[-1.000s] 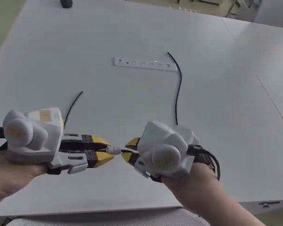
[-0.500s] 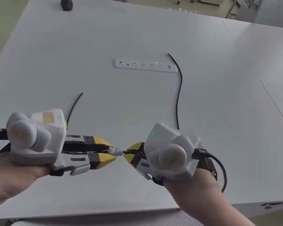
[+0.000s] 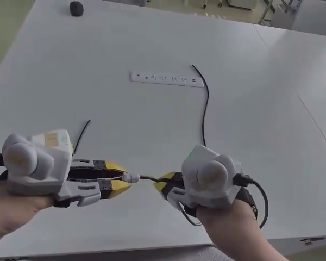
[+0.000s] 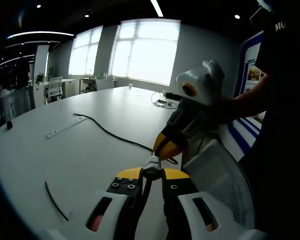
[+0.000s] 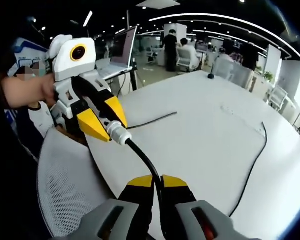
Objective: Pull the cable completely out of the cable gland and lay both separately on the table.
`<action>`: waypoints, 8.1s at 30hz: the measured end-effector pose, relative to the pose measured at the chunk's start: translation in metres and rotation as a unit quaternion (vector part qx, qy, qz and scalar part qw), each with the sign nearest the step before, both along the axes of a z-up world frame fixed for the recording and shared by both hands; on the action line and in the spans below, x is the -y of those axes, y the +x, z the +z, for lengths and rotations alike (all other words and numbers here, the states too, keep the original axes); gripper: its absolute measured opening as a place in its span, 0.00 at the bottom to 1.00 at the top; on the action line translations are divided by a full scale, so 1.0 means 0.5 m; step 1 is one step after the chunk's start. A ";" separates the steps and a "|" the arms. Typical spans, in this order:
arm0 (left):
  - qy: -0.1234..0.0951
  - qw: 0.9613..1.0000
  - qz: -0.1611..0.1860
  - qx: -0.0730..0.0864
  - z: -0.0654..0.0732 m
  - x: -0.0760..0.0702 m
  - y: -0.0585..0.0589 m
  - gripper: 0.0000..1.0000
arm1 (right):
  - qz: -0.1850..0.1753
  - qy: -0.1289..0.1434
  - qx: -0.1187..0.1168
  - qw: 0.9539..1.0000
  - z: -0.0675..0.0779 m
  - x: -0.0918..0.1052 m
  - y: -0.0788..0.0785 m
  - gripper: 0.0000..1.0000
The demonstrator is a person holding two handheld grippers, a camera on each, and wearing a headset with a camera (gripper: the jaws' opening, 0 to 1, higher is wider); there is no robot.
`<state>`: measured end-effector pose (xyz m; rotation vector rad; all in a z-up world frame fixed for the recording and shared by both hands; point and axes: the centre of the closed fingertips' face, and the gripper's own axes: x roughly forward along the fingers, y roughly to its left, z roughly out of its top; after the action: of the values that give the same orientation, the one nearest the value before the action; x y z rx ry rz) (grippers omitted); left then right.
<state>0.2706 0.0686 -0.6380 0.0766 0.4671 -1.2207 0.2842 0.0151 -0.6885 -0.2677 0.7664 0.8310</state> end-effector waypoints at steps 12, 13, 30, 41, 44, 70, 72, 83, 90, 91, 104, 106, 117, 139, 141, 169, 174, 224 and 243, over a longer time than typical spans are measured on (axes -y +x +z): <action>0.006 1.000 -0.007 0.003 -0.002 0.006 -0.006 0.15 | -0.066 0.013 -0.059 0.996 -0.059 0.040 -0.015 0.00; 0.006 1.000 -0.006 0.001 -0.003 0.006 -0.006 0.15 | -0.064 0.012 -0.059 0.996 -0.061 0.039 -0.018 0.00; 0.004 1.000 0.004 -0.007 -0.003 -0.007 -0.004 0.15 | 0.006 0.019 0.016 1.000 -0.011 0.016 -0.029 0.07; 0.007 1.000 -0.003 -0.008 -0.006 -0.002 -0.009 0.15 | 0.117 -0.056 0.108 0.986 0.059 -0.047 -0.025 0.18; 0.006 1.000 -0.004 -0.008 -0.005 0.000 -0.009 0.15 | 0.146 -0.096 0.124 0.977 0.056 -0.060 -0.025 0.14; -0.001 1.000 -0.005 -0.007 -0.006 -0.003 -0.009 0.15 | 0.141 -0.086 0.112 0.980 0.052 -0.082 -0.021 0.00; -0.004 1.000 -0.002 -0.006 -0.004 -0.004 -0.008 0.15 | 0.125 -0.078 0.103 0.984 0.051 -0.076 -0.018 0.00; -0.003 1.000 -0.004 -0.005 -0.002 -0.007 -0.010 0.15 | 0.022 -0.042 0.033 0.998 0.014 -0.010 0.002 0.00; -0.003 1.000 -0.009 -0.002 -0.001 -0.002 -0.016 0.15 | -0.035 -0.014 -0.021 0.999 -0.021 0.018 -0.006 0.00; -0.003 1.000 -0.009 -0.002 -0.002 -0.001 -0.017 0.15 | -0.044 -0.009 -0.031 0.999 -0.025 0.021 -0.008 0.00; -0.002 1.000 -0.005 0.001 0.001 0.003 -0.014 0.15 | -0.061 0.000 -0.040 0.997 -0.036 0.034 -0.013 0.00; 0.000 1.000 -0.005 0.001 0.000 0.001 -0.012 0.15 | -0.054 -0.001 -0.034 0.998 -0.036 0.033 -0.016 0.00; 0.008 1.000 0.002 0.001 0.000 -0.004 -0.004 0.15 | 0.006 -0.024 0.009 1.000 -0.005 0.007 -0.030 0.16; 0.015 1.000 -0.006 -0.005 -0.010 0.004 -0.015 0.15 | 0.171 -0.116 0.126 0.970 0.044 -0.090 -0.034 0.01; 0.020 1.000 -0.009 -0.004 -0.015 0.005 -0.019 0.15 | 0.173 -0.116 0.123 0.970 0.040 -0.089 -0.036 0.01; 0.016 1.000 0.006 0.004 -0.002 0.014 -0.012 0.15 | -0.018 -0.031 -0.026 0.999 -0.019 0.010 -0.017 0.00; 0.017 1.000 0.009 0.006 -0.001 0.015 -0.015 0.15 | -0.041 -0.014 -0.048 0.998 -0.034 0.026 -0.014 0.00; 0.018 0.999 0.025 0.008 0.010 0.010 -0.019 0.15 | 0.193 -0.083 0.112 0.971 0.069 -0.092 -0.036 0.15; 0.016 1.000 0.023 0.011 0.013 0.015 -0.011 0.15 | 0.154 -0.070 0.110 0.979 0.072 -0.074 -0.019 0.00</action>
<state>0.2649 0.0611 -0.6314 0.1064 0.4682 -1.1666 0.2746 0.0524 -0.6524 -0.6063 0.5823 1.0205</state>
